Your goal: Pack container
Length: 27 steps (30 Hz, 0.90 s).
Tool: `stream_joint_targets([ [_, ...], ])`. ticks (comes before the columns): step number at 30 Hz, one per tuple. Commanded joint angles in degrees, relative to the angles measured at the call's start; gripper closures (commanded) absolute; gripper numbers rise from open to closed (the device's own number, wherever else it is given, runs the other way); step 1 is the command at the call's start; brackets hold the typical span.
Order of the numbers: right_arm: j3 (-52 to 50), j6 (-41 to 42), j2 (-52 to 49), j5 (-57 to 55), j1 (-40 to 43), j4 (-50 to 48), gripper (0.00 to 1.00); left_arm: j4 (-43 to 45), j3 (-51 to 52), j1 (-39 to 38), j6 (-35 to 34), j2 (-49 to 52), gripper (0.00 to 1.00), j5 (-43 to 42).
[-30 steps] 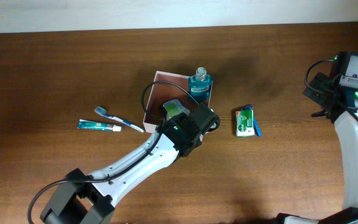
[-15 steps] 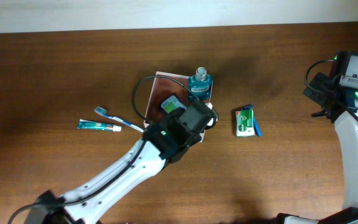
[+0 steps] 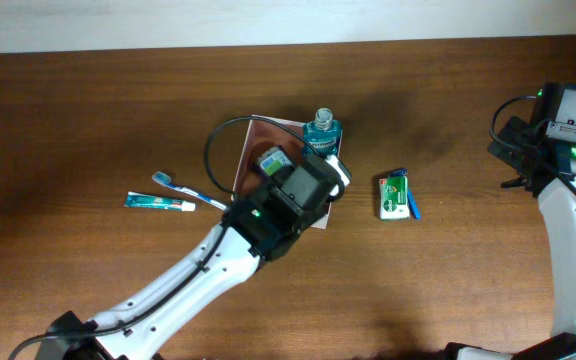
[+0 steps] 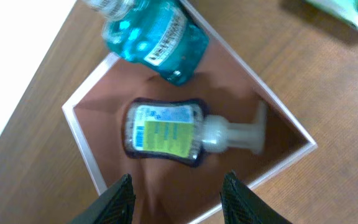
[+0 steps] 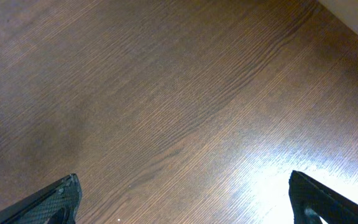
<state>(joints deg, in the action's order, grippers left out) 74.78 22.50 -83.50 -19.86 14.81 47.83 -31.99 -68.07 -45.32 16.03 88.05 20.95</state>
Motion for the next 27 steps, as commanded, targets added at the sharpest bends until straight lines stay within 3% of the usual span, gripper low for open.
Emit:
stream_joint_targets([
  [1,0.55,0.5,1.49,-0.09,0.22,-0.02,0.01,1.38,0.26,4.44,-8.2,-0.98,0.54,-0.2],
  [2,0.55,0.48,1.49,-0.09,0.22,-0.02,0.01,1.57,0.24,5.77,-10.08,-0.98,0.53,-0.2],
  [3,0.55,0.5,1.49,-0.09,0.22,-0.02,0.01,1.55,0.17,7.17,-12.0,-0.98,0.45,-0.26],
  [5,0.55,0.5,1.49,-0.09,0.22,-0.02,0.01,1.49,0.09,10.23,-15.45,-1.2,0.21,-0.9],
  [8,0.55,0.48,1.49,-0.09,0.22,-0.02,0.01,1.49,0.09,15.15,-17.59,-2.01,0.13,-4.15],
  [9,0.55,0.5,1.49,-0.09,0.22,-0.02,0.01,1.46,0.09,16.94,-18.53,-2.36,0.03,-5.2],
  [10,0.55,0.5,1.49,-0.09,0.22,-0.02,0.01,1.46,0.09,19.26,-19.98,-2.78,0.01,-6.43],
  [13,0.55,0.5,1.49,-0.09,0.22,-0.02,0.01,1.36,0.09,25.38,-24.11,-3.5,0.01,-11.02],
  [18,0.55,0.5,1.49,-0.09,0.22,-0.02,0.01,-0.46,0.11,37.51,-31.91,-3.43,0.01,-27.67],
  [22,0.55,0.5,1.49,-0.09,0.22,-0.02,0.01,-1.44,0.33,43.19,-32.5,-3.43,0.01,-35.36],
  [25,0.55,0.5,1.49,-0.09,0.22,-0.02,0.01,-4.63,0.39,44.28,-31.17,-3.41,0.01,-35.95],
  [26,0.55,0.5,1.49,-0.09,0.22,-0.02,0.01,-5.25,0.63,44.26,-30.75,-3.41,0.05,-34.51],
  [27,0.55,0.5,1.49,-0.09,0.22,-0.02,0.01,-5.86,0.81,44.26,-31.15,-3.43,0.16,-32.15],
])
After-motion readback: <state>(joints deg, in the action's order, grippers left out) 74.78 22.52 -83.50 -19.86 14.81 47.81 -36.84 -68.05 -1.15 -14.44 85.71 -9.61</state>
